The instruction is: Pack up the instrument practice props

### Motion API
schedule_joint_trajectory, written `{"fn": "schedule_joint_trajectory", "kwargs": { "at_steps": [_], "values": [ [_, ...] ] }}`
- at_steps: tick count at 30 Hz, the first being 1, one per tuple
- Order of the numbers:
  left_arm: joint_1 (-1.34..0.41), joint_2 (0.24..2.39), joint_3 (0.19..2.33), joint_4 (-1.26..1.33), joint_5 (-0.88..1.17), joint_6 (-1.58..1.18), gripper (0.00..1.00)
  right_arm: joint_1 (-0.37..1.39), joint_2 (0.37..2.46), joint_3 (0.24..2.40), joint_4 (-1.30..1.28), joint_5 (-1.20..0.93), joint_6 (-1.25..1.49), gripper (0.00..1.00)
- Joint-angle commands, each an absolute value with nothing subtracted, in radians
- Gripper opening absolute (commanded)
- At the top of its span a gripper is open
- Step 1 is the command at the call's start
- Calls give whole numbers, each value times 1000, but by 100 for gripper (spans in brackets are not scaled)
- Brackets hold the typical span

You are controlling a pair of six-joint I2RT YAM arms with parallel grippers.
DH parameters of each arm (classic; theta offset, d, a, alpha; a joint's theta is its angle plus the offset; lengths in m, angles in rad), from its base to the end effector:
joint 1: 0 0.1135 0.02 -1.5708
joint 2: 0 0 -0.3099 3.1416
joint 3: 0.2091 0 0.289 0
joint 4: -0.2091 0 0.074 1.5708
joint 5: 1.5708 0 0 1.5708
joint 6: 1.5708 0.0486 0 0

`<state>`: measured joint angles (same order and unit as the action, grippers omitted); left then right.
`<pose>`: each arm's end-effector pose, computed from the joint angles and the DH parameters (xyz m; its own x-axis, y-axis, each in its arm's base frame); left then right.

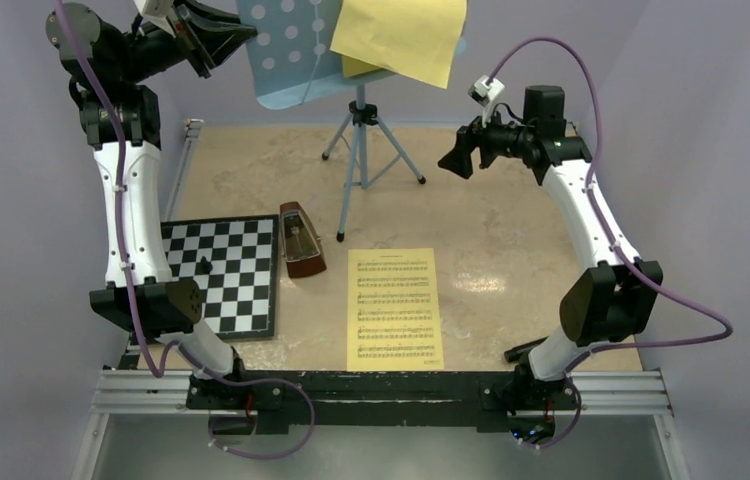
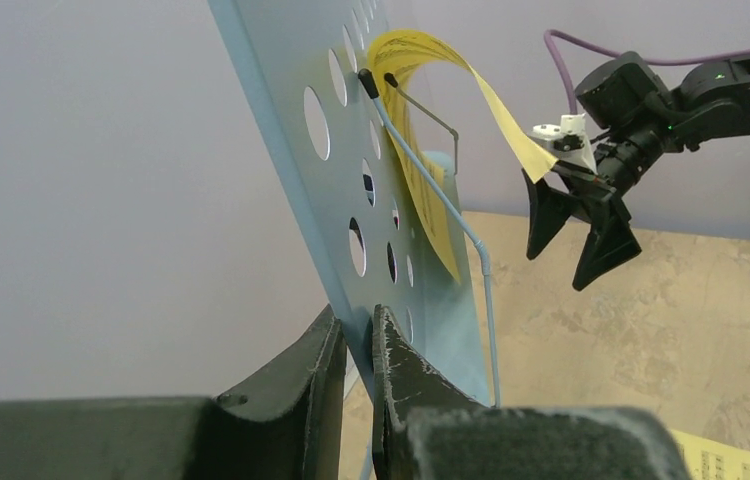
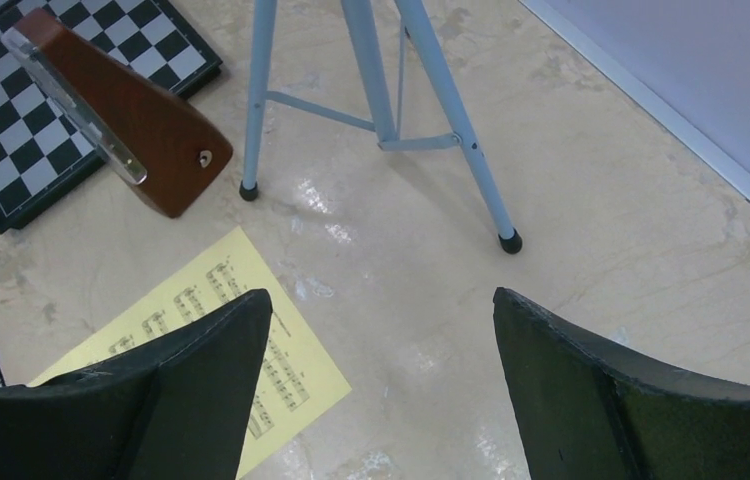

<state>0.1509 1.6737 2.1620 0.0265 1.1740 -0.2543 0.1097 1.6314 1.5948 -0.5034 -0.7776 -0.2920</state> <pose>0.3568 0.0089 0.6530 0.2861 -0.0548 -0.9566 0.8343 0.5052 0.2205 0.4104 0.0795 0.4166 -0.2948 -0.2388 -0.9252 -0.7946 0.5991 0.0985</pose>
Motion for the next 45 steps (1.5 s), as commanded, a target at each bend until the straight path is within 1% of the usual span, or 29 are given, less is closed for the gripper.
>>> {"fn": "schedule_joint_trajectory", "kwargs": {
  "at_steps": [1, 3, 4, 5, 7, 8, 9, 11, 13, 15, 16, 18, 21, 25, 26, 27, 29, 30, 31, 32, 33, 36, 37, 40, 42, 45],
  "values": [
    [166, 1680, 2187, 114, 1118, -204, 0, 104, 1518, 1603, -538, -785, -346, 86],
    [165, 1657, 2147, 112, 1102, -187, 0, 103, 1471, 1594, -521, -771, -337, 86],
    [166, 1643, 2120, 112, 1094, -179, 4, 104, 1447, 1588, -504, -760, -330, 86],
    [165, 1626, 2092, 111, 1090, -169, 10, 104, 1430, 1587, -479, -748, -308, 87],
    [166, 1597, 2042, 99, 1078, -151, 34, 103, 1415, 1608, -462, -735, -277, 87],
    [167, 1582, 2021, 88, 1070, -139, 43, 103, 1416, 1626, -459, -738, -260, 87],
    [167, 1569, 2007, 70, 1058, -124, 51, 103, 1419, 1642, -448, -743, -239, 88],
    [168, 1539, 1992, 11, 1016, -68, 62, 103, 1434, 1674, -424, -777, -196, 88],
    [173, 1505, 1993, -91, 981, 19, 69, 102, 1457, 1717, -404, -825, -153, 89],
    [176, 1466, 1992, -187, 932, 131, 75, 102, 1488, 1753, -367, -863, -80, 94],
    [177, 1443, 1988, -234, 906, 198, 79, 99, 1507, 1776, -341, -885, -23, 98],
    [178, 1400, 1981, -311, 847, 315, 84, 85, 1554, 1840, -301, -979, 117, 99],
    [181, 1347, 1995, -383, 782, 408, 87, 75, 1588, 1867, -168, -1081, 287, 99],
    [160, 1290, 2026, -415, 821, 496, 88, 72, 1641, 1931, -133, -1130, 400, 99],
    [116, 1298, 2072, -480, 790, 559, 89, 70, 1653, 1942, -98, -1138, 435, 99],
    [35, 1324, 2153, -603, 708, 693, 91, 68, 1669, 1947, -46, -1146, 479, 99],
    [-173, 1423, 2372, -878, 558, 930, 92, 66, 1706, 1969, 96, -1164, 604, 99],
    [-255, 1462, 2453, -960, 514, 1008, 92, 66, 1724, 1978, 170, -1175, 691, 99],
    [-312, 1478, 2480, -987, 484, 1068, 92, 66, 1745, 1994, 274, -1187, 758, 99],
    [-372, 1470, 2445, -967, 459, 1119, 92, 67, 1759, 2005, 337, -1196, 813, 99],
    [-395, 1437, 2366, -914, 435, 1179, 93, 69, 1767, 2014, 363, -1192, 840, 99],
    [-456, 1330, 2035, -636, 395, 1330, 96, 72, 1774, 2043, 416, -1179, 895, 99],
    [-471, 1320, 1996, -575, 391, 1356, 97, 72, 1775, 2053, 429, -1181, 908, 99],
    [-525, 1344, 1986, -511, 362, 1411, 96, 67, 1769, 2071, 465, -1172, 957, 99],
    [-552, 1345, 1923, -422, 350, 1477, 96, 62, 1756, 2071, 483, -1157, 988, 99],
    [-580, 1344, 1795, -172, 356, 1615, 97, 59, 1741, 2077, 516, -1143, 1025, 99]
  ]
}}
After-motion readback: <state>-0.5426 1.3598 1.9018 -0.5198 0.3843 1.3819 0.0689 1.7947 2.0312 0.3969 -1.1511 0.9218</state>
